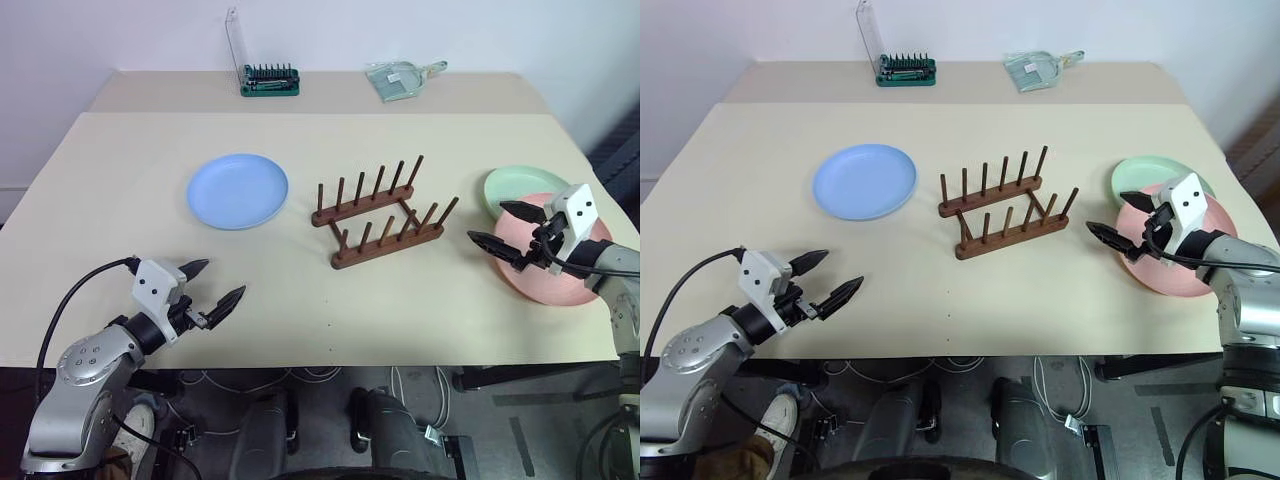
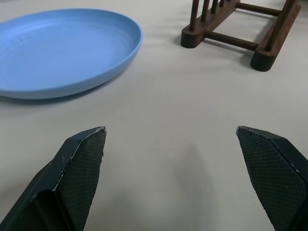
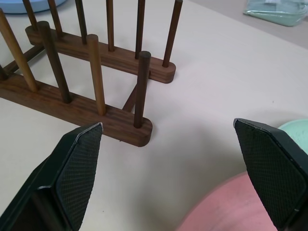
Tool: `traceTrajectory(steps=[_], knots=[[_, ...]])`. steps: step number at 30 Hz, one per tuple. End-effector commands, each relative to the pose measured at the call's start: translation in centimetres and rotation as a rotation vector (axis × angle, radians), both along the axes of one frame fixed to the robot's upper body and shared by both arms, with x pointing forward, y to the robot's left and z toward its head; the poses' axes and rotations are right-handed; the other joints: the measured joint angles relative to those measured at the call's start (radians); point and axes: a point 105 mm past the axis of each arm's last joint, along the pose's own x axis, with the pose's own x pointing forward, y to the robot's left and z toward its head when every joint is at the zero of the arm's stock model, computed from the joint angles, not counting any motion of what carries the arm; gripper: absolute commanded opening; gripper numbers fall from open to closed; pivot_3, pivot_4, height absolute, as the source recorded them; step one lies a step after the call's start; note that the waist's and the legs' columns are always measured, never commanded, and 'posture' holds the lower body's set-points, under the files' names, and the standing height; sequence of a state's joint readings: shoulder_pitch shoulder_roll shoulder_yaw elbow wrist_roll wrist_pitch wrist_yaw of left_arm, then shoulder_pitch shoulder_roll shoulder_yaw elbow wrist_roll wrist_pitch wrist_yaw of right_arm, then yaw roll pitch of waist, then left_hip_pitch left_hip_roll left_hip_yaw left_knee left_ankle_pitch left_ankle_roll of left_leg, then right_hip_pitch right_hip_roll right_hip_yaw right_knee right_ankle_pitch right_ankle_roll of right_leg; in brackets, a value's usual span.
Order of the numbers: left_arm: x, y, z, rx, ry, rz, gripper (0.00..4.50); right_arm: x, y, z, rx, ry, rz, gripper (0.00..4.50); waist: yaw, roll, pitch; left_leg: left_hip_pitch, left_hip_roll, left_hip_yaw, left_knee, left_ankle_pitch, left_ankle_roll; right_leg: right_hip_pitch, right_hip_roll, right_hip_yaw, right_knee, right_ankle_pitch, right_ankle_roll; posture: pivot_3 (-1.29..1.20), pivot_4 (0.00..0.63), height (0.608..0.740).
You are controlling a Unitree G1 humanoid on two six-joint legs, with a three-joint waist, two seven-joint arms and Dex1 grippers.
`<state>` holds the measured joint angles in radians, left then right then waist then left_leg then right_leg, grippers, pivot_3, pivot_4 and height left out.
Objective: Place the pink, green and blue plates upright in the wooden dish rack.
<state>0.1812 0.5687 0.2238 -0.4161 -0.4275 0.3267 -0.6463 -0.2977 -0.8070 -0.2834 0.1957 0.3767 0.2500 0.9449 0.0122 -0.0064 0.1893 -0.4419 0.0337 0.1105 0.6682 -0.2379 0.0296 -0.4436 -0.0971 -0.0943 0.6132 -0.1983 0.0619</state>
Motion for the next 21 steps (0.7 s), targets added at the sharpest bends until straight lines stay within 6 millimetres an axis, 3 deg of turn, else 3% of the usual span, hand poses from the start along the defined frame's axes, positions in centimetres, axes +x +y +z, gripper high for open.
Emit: traceTrajectory(steps=[1, 11, 18, 21], knots=[[-0.1, -0.4, 1.5, 0.003, -0.051, -0.023, 4.5, -0.1, 0.0, 1.4, 0.009, -0.059, -0.007, 4.45, -0.001, 0.0, 0.0, 0.0, 0.0, 0.0, 0.0, 0.0, 0.0, 0.0, 0.0, 0.0, 0.0, 0.0, 0.0, 0.0, 0.15, 0.74], [0.1, -1.5, 1.0, 0.002, -0.035, -0.062, 4.5, -0.9, 0.0, 1.0, 0.003, -0.048, -0.014, 4.45, 0.0, 0.0, 0.0, 0.0, 0.0, 0.0, 0.0, 0.0, 0.0, 0.0, 0.0, 0.0, 0.0, 0.0, 0.0, 0.0, 0.15, 0.74], [0.5, -2.4, 0.6, -0.015, -0.014, -0.111, 4.5, -1.8, 0.9, 0.8, 0.012, -0.048, -0.003, 4.45, 0.0, 0.0, 0.0, 0.0, 0.0, 0.0, 0.0, 0.0, 0.0, 0.0, 0.0, 0.0, 0.0, 0.0, 0.0, 0.0, 0.15, 0.74], [1.0, -3.7, 0.3, -0.005, 0.002, -0.175, 4.5, -2.5, 1.8, 0.4, 0.018, -0.038, 0.015, 4.45, 0.0, 0.0, 0.0, 0.0, 0.0, 0.0, 0.0, 0.0, 0.0, 0.0, 0.0, 0.0, 0.0, 0.0, 0.0, 0.0, 0.15, 0.74]])
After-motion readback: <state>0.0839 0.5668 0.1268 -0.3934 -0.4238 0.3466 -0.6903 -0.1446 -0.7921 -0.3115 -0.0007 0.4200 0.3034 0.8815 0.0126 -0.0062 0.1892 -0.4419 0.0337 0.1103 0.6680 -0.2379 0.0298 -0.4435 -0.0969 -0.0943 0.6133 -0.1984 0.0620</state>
